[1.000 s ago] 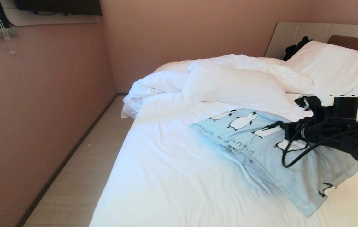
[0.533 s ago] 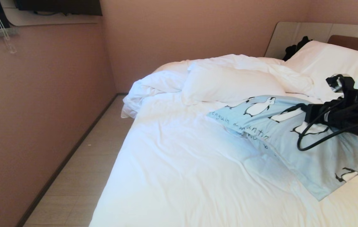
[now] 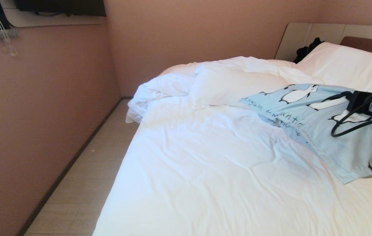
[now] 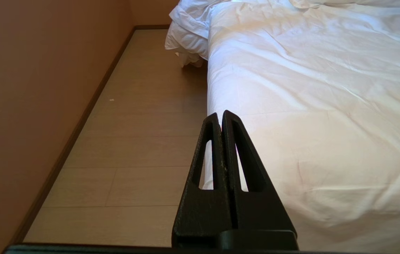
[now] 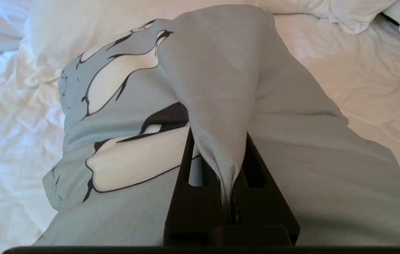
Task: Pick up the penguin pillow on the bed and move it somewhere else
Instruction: Move to the head of the bed
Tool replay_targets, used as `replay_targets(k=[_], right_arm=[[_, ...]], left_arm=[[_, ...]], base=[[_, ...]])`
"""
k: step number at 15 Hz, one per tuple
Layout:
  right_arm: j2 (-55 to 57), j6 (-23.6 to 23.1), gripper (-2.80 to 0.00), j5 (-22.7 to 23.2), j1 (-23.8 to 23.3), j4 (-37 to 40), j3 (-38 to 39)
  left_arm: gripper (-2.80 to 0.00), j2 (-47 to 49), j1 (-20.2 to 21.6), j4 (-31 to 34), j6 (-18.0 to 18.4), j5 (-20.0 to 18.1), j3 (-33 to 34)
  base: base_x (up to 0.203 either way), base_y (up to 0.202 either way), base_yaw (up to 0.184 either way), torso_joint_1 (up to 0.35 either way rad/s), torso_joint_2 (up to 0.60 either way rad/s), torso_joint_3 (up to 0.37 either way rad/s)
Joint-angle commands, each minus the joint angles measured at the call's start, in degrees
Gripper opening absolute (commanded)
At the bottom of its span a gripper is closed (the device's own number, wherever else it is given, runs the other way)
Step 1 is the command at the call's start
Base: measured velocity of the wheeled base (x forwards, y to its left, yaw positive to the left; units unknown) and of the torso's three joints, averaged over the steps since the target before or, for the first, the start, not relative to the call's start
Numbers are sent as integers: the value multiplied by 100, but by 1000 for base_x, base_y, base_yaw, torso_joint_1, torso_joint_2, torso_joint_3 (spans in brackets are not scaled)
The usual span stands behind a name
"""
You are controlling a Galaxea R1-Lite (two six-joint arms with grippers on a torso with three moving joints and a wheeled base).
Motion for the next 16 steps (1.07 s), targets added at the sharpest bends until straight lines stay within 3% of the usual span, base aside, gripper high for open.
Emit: replay_targets(k=[1, 16], right_arm=[[-45, 84, -280, 6, -38, -23, -34], [-193, 177, -280, 33, -82, -31, -36]], left_arm=[[-280, -2, 1, -2, -7, 0, 0], [-280, 3, 1, -2, -7, 0, 0]], base=[[0, 0, 0, 0, 0, 0], [0, 0, 0, 0, 0, 0]])
